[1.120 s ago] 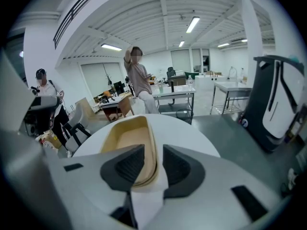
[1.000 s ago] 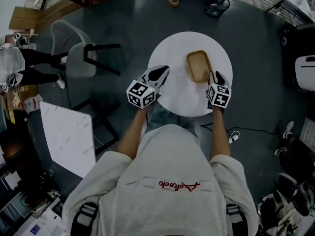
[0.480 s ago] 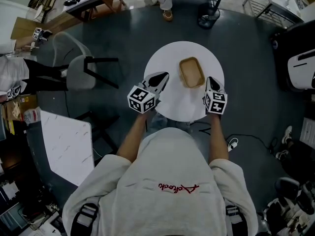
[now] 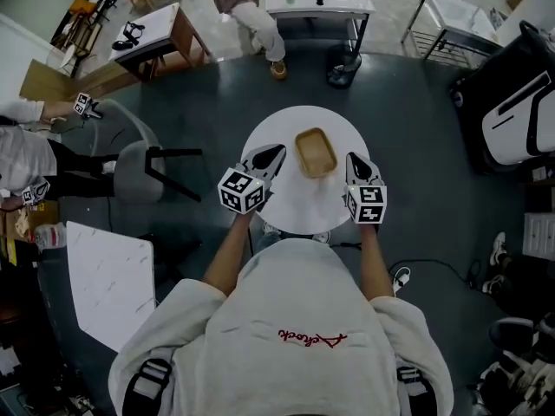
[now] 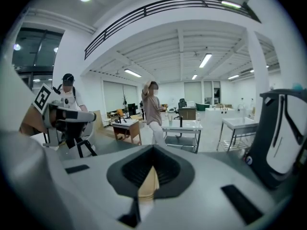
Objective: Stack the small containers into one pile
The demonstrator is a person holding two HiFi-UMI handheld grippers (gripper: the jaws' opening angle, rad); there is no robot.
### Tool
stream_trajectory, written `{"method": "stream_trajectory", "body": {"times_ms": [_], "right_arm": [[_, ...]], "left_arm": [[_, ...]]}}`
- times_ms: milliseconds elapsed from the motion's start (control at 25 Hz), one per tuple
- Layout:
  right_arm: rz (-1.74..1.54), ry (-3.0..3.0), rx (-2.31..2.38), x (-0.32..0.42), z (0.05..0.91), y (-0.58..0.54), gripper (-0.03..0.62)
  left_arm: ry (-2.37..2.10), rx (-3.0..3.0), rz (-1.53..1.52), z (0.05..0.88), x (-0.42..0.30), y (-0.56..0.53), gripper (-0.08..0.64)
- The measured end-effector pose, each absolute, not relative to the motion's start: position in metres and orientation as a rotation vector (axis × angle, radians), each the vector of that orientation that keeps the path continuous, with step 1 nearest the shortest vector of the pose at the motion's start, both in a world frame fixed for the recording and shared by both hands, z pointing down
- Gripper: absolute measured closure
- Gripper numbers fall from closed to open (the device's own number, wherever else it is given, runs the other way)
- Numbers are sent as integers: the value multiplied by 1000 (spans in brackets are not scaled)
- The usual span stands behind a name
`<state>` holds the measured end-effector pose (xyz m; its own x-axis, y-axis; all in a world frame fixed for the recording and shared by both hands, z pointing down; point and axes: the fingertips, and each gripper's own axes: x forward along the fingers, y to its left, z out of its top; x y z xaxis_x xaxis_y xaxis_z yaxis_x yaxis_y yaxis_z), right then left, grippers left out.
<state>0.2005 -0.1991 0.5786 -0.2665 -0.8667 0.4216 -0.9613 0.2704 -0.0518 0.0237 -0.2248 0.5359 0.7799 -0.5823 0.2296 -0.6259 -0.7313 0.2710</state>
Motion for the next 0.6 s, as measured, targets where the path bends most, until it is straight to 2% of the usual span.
{"method": "stream_trajectory", "body": {"times_ms": [600], "right_arm": [[331, -2348, 1640, 210, 531, -148, 572]], "left_arm": [[-970, 2673, 137, 512, 55, -191, 548]]}}
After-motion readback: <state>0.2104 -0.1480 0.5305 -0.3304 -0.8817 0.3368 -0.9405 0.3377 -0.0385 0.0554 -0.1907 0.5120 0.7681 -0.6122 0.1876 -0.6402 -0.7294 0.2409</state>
